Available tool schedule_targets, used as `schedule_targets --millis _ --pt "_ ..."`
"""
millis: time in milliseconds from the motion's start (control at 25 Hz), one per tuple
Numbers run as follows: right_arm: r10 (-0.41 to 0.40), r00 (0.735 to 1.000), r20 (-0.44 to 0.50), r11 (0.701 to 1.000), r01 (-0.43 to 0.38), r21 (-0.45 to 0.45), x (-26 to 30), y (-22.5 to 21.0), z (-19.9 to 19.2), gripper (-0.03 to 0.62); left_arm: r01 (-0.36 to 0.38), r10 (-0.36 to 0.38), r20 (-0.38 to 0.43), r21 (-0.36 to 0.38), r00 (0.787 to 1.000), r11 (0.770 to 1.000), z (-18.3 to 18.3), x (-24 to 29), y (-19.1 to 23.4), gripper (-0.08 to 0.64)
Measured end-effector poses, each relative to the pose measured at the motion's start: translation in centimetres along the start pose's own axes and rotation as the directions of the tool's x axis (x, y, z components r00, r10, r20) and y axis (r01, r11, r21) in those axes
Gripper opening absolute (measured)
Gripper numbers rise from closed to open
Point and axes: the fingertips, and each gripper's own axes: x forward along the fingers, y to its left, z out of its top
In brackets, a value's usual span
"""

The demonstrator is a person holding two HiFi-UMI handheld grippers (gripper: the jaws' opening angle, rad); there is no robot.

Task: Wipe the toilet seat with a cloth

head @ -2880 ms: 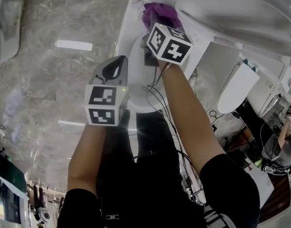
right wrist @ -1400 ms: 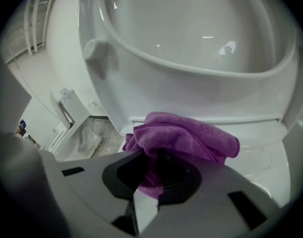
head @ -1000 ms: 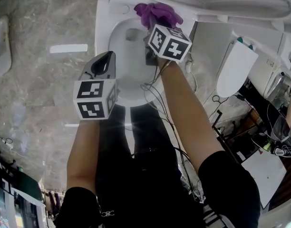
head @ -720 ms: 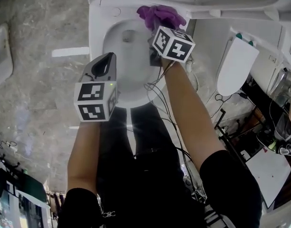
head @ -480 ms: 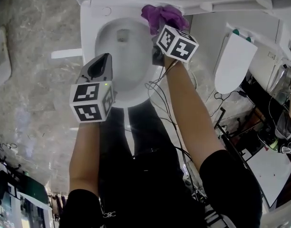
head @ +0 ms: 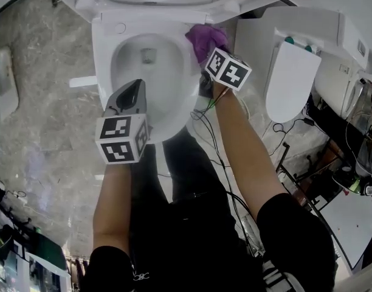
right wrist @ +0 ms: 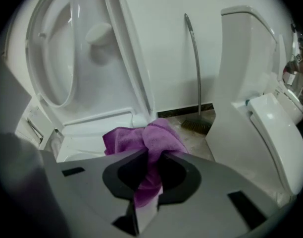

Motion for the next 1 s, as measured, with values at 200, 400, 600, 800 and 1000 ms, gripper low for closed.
schedule_targets --millis 200,400,600,800,1000 --pt "0.091 0.991 0.097 0.996 -0.089 -0.021 -4.2 1.3 2.5 0.06 -0.006 0.005 0.013 0.012 1.0 1.0 1.3 -0.9 -2.1 0.008" --pt "0.159 0.97 0.182 0.987 -0.159 -0.014 -9.1 3.7 6.2 0.06 -0.009 0.008 0.036 0.017 0.999 1.0 2.9 -2.5 -3.7 0.008" --pt "0.17 0.957 0.236 0.985 -0.173 -0.009 -11.3 5.3 9.6 0.06 -0.01 0.01 0.054 0.008 0.999 1.0 3.6 -3.9 -4.5 0.008" --pt "0.163 0.954 0.25 0.987 -0.155 -0.052 -9.2 5.8 11.5 0.06 -0.012 0.012 0.049 -0.004 0.999 1.0 3.3 -3.2 -4.5 0.008" --pt "0.147 0.959 0.243 0.983 -0.114 -0.143 -6.7 6.7 12.0 0.061 -0.021 0.022 0.027 -0.024 0.999 0.999 1.8 -2.8 -3.0 0.008"
